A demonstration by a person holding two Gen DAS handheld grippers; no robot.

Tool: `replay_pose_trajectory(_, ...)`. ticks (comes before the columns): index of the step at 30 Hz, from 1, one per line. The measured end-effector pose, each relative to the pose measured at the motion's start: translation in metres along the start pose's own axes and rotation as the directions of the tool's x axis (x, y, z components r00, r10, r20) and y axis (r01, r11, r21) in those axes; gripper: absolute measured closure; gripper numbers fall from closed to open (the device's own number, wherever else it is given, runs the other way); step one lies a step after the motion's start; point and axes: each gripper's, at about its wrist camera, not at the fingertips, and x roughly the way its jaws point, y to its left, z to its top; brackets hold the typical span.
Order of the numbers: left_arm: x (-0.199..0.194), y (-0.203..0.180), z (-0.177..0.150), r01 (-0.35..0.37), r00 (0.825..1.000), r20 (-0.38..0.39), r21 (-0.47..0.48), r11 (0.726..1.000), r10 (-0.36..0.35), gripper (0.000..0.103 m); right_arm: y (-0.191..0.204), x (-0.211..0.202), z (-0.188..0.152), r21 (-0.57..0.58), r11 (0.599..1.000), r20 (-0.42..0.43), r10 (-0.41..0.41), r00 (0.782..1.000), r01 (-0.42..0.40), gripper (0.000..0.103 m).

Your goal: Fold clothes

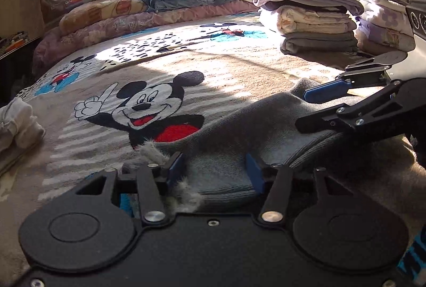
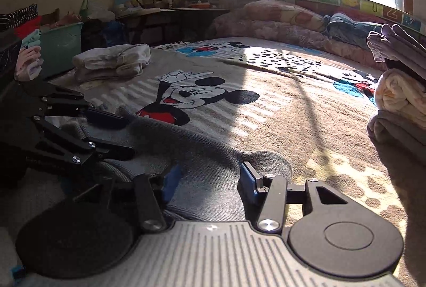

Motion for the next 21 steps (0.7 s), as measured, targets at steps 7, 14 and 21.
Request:
replay_pose_trajectory(7, -0.015, -0.003, -0.005, -0.027, 1.0, -0.001, 0.003, 1.0, 0.027, 0.051, 0.002, -0.047, -0.02, 0.049, 0.993, 0.004, -0.108, 0.994, 0.108, 0.033)
replay_pose_trajectory(14, -0.046, 0.02, -0.001, -0.019, 0.999, 0.035, -0.178, 0.984, 0.025, 0.048, -0.012, -0.079, -0.033, 0.214, 0.967, -0.061, -0.127, 0.99, 0.138, 0.03)
replay_pose_trajectory(21, -0.07, 0.088, -0.024, 0.085, 0.995, 0.096, -0.71, 0.699, -0.024, 0.031, -0.072, -0.09, -0.046, 0.739, 0.671, 0.134, -0.054, 0.99, -0.063, 0.029)
